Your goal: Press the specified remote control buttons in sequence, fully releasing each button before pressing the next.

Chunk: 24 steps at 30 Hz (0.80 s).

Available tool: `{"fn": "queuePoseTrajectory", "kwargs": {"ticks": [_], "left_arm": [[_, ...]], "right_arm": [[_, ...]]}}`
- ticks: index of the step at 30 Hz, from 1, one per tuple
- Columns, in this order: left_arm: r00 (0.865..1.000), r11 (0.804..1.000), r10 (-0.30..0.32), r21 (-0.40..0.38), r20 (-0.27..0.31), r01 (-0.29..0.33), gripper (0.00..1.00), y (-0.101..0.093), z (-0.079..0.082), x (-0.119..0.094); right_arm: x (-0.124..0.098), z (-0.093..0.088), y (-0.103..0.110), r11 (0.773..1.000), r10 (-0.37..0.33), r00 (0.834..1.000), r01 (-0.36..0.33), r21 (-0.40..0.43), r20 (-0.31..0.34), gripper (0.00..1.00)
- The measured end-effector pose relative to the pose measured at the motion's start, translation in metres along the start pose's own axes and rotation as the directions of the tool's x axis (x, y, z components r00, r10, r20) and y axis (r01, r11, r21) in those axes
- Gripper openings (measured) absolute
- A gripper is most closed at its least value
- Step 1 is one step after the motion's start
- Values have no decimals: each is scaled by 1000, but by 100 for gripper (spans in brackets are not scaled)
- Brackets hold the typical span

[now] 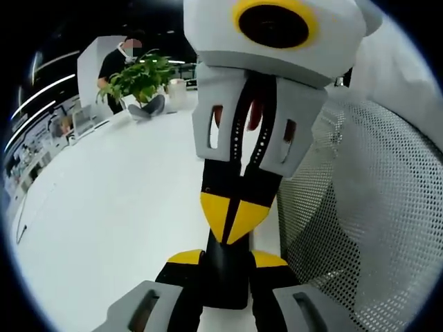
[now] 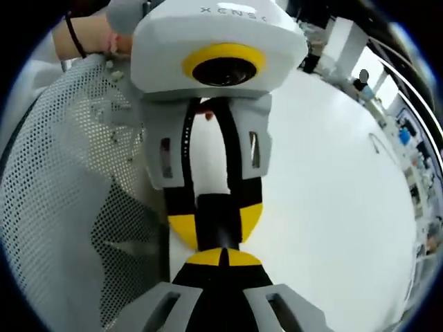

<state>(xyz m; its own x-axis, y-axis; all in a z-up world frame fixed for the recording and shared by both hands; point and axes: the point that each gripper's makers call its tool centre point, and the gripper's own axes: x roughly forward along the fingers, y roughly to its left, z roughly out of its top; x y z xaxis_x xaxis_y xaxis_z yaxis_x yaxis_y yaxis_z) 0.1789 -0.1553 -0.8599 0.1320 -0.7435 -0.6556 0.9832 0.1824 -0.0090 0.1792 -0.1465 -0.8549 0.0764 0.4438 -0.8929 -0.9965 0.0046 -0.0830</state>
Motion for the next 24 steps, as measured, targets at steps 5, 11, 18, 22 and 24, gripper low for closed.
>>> {"fn": "queuePoseTrajectory", "kwargs": {"ticks": [5, 11, 18, 22, 24], "left_arm": [[1000, 1000, 11, -7, 0, -11, 25, 0, 0, 0], [1000, 1000, 7, 2, -4, -7, 25, 0, 0, 1], [1000, 1000, 11, 2, -7, -11, 25, 0, 0, 1], [1000, 1000, 4, -3, 3, -4, 25, 0, 0, 1], [1000, 1000, -1, -5, 17, 1, 25, 1, -1, 0]], "right_arm": [[0, 0, 0, 1000, 14, 1000, -14, 22, 3, 0], [0, 0, 2, 998, -13, 1000, 12, 66, 19, 0], [0, 0, 1, 999, -39, 999, 38, 22, 11, 0], [0, 0, 0, 998, -23, 999, 22, 54, 22, 0], [-1, 0, 0, 998, -16, 999, 15, 60, 28, 0]]}}
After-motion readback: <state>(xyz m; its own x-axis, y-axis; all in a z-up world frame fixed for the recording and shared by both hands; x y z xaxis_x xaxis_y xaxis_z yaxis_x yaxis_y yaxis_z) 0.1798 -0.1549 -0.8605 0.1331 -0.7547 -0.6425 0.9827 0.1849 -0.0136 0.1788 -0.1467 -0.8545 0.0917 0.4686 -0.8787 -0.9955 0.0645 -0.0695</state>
